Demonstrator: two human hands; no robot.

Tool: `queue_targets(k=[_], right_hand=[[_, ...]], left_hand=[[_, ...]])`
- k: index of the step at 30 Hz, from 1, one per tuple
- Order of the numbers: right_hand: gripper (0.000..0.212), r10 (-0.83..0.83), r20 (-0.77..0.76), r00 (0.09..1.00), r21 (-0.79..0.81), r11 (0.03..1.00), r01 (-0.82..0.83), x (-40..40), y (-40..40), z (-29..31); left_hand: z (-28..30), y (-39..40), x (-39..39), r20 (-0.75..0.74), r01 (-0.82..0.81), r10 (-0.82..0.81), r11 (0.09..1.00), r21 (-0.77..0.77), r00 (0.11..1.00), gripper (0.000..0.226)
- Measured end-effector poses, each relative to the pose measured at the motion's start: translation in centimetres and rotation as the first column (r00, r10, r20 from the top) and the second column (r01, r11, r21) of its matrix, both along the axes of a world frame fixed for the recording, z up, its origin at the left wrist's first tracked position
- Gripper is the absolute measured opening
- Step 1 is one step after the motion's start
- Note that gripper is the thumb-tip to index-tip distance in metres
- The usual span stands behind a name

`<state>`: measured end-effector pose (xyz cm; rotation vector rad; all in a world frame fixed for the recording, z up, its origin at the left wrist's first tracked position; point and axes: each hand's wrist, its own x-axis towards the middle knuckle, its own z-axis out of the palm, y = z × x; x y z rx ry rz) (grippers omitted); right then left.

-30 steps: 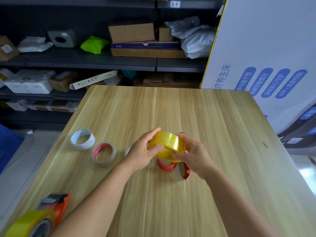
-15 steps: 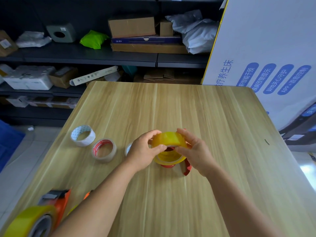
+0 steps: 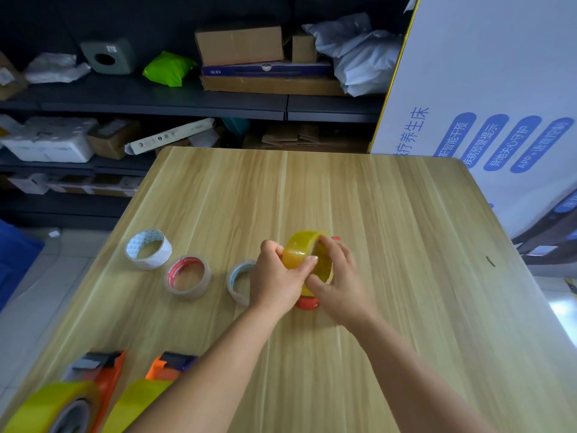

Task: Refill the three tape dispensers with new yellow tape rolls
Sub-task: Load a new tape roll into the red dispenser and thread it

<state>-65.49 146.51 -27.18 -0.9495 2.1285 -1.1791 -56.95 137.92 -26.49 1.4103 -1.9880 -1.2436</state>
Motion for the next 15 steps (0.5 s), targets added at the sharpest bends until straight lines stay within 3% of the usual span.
queue_targets(k=[4,7,9,15], right_hand=[[0.068,-0.028,0.151,0.988,-0.006,1.000,0.029,-0.2,-0.3,-0.6],[0.063,-0.026,0.293,0.956,-0.058,0.997,0.044,-1.0,0.0,-1.0],[0.060,-0.009,0.357,0.934,-0.092,0.995,0.044,-1.5,0.2,-0.9],[0.060,0.006,0.343,0.939,-0.091,0.995,0.027,-1.2,0.1,-0.9]], left_hand=[[-0.3,0.0,-0.2,-0.052,0.088,-0.084,0.993,0.075,0.995,0.046],[0.0,-0.5,0.2,-0.065,0.182,-0.183,0.983,-0.026,0.981,0.036],[0.0,-1.1,0.4,-0.026,0.243,-0.246,0.966,-0.090,0.969,0.046],[0.4,-1.7,0.8,0.059,0.286,-0.281,0.949,-0.131,0.958,0.050]])
